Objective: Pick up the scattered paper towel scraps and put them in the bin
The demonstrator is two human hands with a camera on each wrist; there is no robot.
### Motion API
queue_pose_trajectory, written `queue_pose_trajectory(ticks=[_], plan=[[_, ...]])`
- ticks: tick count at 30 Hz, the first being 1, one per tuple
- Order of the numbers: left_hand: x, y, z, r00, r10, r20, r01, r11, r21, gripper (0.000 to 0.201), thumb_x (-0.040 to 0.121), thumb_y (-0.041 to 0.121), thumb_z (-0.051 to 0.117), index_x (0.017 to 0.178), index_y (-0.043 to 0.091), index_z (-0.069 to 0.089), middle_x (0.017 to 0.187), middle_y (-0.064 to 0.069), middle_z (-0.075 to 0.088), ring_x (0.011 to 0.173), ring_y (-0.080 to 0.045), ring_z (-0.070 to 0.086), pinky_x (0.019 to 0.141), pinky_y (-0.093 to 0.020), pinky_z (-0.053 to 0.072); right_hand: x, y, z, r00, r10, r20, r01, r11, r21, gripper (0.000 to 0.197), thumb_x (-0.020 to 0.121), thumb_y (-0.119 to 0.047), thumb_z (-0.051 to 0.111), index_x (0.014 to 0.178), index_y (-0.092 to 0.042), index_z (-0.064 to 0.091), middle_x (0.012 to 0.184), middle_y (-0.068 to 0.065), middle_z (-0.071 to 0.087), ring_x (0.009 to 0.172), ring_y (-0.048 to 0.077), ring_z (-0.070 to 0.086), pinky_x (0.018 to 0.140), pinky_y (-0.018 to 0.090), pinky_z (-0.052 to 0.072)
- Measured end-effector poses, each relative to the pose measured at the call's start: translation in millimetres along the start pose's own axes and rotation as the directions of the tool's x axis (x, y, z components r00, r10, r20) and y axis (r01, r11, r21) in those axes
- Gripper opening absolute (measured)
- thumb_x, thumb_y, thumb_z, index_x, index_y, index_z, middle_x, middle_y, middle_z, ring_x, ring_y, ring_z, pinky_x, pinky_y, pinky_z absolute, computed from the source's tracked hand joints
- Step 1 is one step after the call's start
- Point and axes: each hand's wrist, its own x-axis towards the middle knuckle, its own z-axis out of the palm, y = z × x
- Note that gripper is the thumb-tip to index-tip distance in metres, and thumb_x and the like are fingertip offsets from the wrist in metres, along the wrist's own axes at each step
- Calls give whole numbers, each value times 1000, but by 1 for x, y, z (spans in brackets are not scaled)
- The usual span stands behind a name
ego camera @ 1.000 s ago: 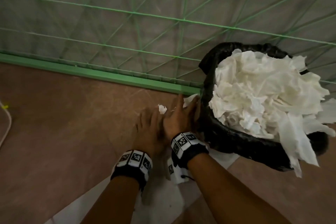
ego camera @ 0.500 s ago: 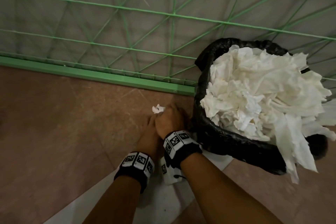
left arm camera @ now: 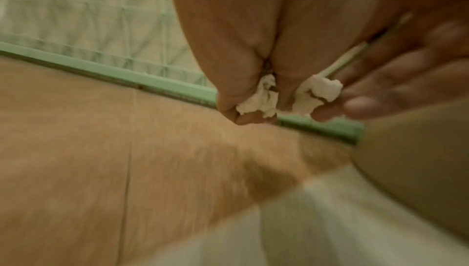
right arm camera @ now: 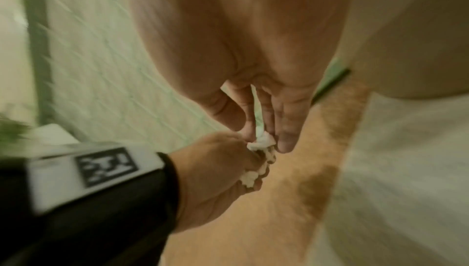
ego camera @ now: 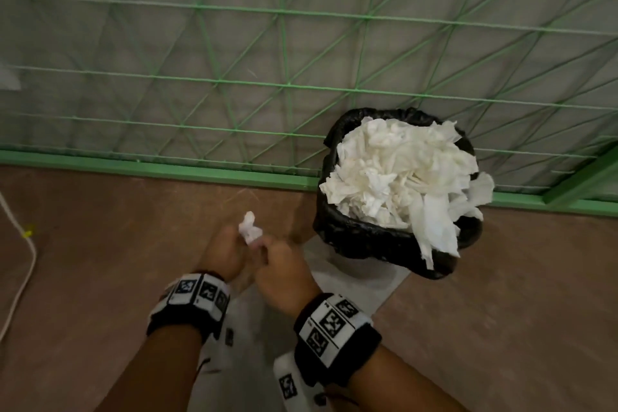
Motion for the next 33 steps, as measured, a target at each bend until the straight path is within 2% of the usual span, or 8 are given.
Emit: queue_pose_trajectory(ticks=[3,7,11,16,19,23,27,33], plan=[[-5,63,-50,967,195,-163,-211,973,-92,19,93,-2,49,86,11,61,76,1,61,68,6,59,66,-10,46,-30,-50,-43,968,-210,-139,214,977,9,35,71,7,46,95,-8,66,101,7,67,93,16,60,76,14,45],[-23,152,-66,866,459,-197,-475,879,-38,17,92,2,52,108,3,59,99,-6,60,92,-16,54,72,-16,37,-59,-90,-137,874,-242,-423,337,927,166,33,72,8,47,80,-18,66,85,3,71,86,17,69,81,32,55],[-41,209,-33,832,554,-41,-552,832,54,21,90,3,51,111,7,55,110,-9,53,102,-21,53,80,-22,34,-67,-54,-256,724,-90,-684,161,986,40,35,76,6,47,68,-26,59,76,1,65,77,22,63,65,32,47],[-41,198,15,887,429,168,-460,852,252,34,87,3,46,120,9,52,126,-18,44,119,-35,50,105,-36,39,-75,22,-294,880,418,-224,-443,894,-72,16,93,-20,53,106,-17,60,109,10,60,77,26,65,67,38,58],[-41,193,25,892,406,198,-450,838,308,38,86,5,48,124,11,50,124,-17,45,118,-37,50,105,-44,41,-69,32,-273,905,412,-109,-402,910,102,33,95,-18,53,126,-7,51,115,15,60,74,30,67,66,41,62],[-36,186,20,881,427,203,-472,816,334,40,85,3,48,124,12,51,122,-19,45,119,-38,48,106,-44,39,-51,26,-264,949,266,-168,-306,904,-300,43,88,-31,62,117,0,58,113,19,58,102,32,60,86,36,54],[-27,180,18,885,456,98,-460,822,336,43,83,-4,47,124,10,52,126,-18,38,118,-38,44,107,-39,37,-48,11,-275,967,249,-50,-236,812,-534,54,83,-53,61,112,-7,65,111,16,64,107,32,58,79,29,42],[-32,190,23,874,485,17,-483,867,124,52,77,-1,56,122,24,49,133,-5,33,127,-28,38,107,-32,30,-55,28,-310,904,405,-138,-350,886,304,19,94,-25,53,106,-11,54,93,9,62,79,27,65,72,34,56]])
